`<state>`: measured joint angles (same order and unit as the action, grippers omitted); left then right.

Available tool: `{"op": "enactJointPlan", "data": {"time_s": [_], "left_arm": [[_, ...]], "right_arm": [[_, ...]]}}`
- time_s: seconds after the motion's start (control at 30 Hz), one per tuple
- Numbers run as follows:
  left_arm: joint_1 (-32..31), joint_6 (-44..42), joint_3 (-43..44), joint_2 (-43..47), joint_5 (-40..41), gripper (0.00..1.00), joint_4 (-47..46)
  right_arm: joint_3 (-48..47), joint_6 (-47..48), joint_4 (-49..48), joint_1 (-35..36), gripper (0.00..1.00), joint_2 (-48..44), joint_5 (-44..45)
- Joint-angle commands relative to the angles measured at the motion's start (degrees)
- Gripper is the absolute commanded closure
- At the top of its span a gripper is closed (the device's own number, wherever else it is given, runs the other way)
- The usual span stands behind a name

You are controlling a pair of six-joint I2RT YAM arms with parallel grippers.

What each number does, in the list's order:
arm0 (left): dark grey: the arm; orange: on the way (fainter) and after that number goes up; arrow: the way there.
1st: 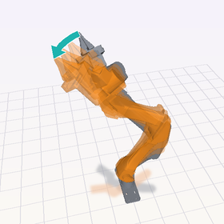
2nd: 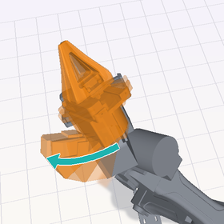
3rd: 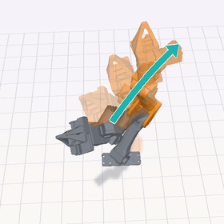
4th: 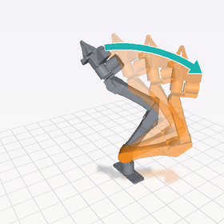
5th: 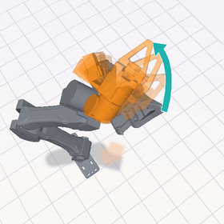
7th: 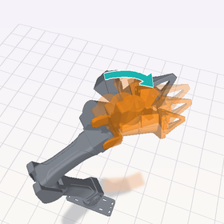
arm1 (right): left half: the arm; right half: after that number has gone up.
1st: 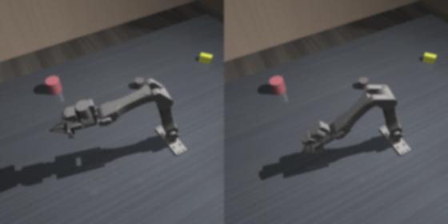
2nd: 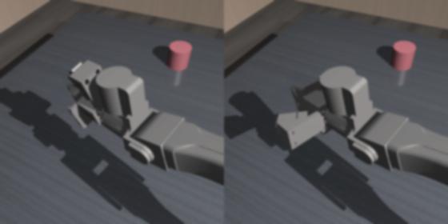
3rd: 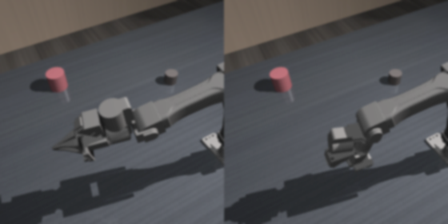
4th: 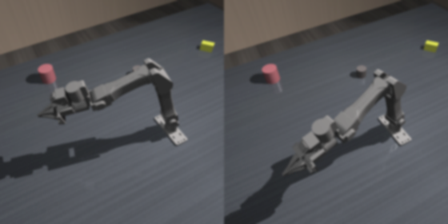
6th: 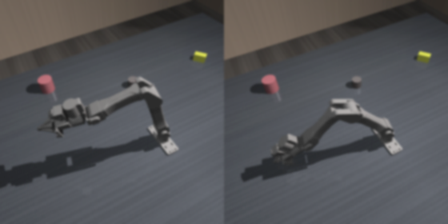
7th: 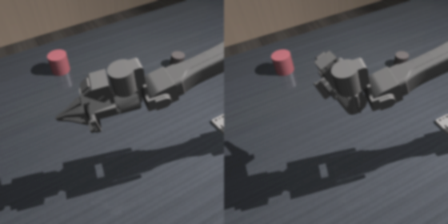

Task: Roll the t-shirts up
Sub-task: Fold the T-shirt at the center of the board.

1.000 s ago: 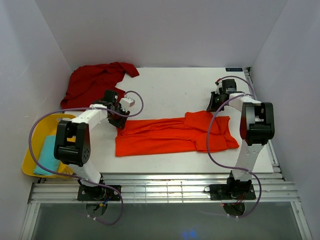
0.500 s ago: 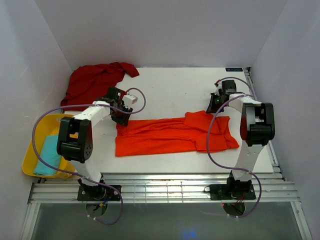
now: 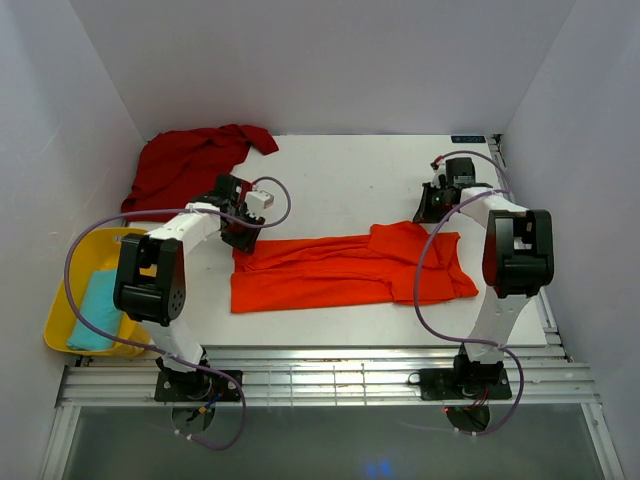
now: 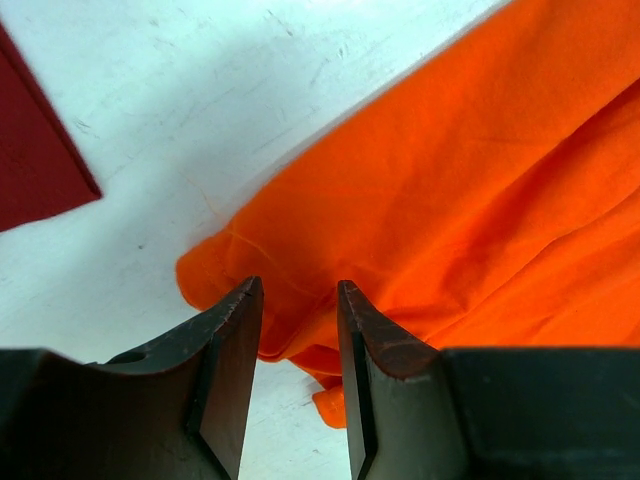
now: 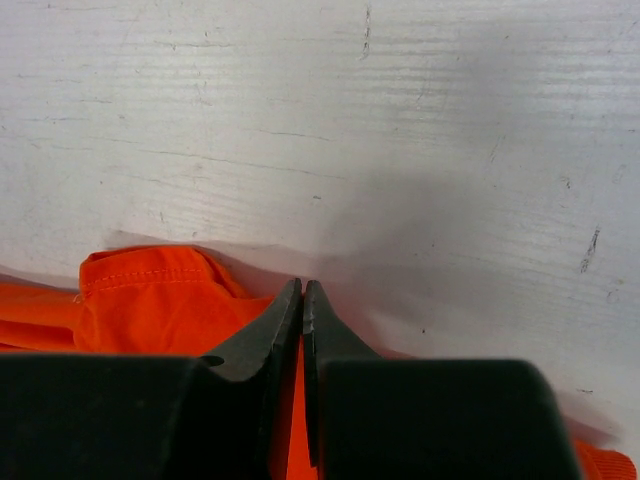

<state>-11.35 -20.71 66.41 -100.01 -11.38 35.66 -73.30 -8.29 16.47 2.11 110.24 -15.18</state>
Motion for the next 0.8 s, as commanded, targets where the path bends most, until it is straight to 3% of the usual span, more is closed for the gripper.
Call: {"op": "enactJointPlan", "data": {"time_s": [0.0, 0.23, 0.37, 0.53, 0.77], "left_arm": [[-1.1, 0.4, -1.3, -0.5, 0.7, 0.54, 0.6], [-1.1, 0.1, -0.4, -0.4, 1.1, 0.75, 1.6], [-1.2, -0.4, -0.8, 0.1, 1.3, 0.77, 1.9], [-1.2, 0.1, -0.8, -1.2, 3.3, 0.58, 2.0], [-1.2, 0.8, 0.1, -1.6, 2.7, 0.55, 2.9]], "right_arm": [[0.5, 0.6, -0.2, 0.0, 0.92, -2.6, -0.6], [0.9, 0.3, -0.3, 0.0, 0.92, -5.2, -1.2], [1.6, 0.2, -0.3, 0.1, 0.92, -6.0, -0.7], [1.8, 0.3, -0.2, 0.0, 0.92, -6.9, -0.8], [2.5, 0.3, -0.2, 0.0, 0.92, -7.4, -0.6]]}}
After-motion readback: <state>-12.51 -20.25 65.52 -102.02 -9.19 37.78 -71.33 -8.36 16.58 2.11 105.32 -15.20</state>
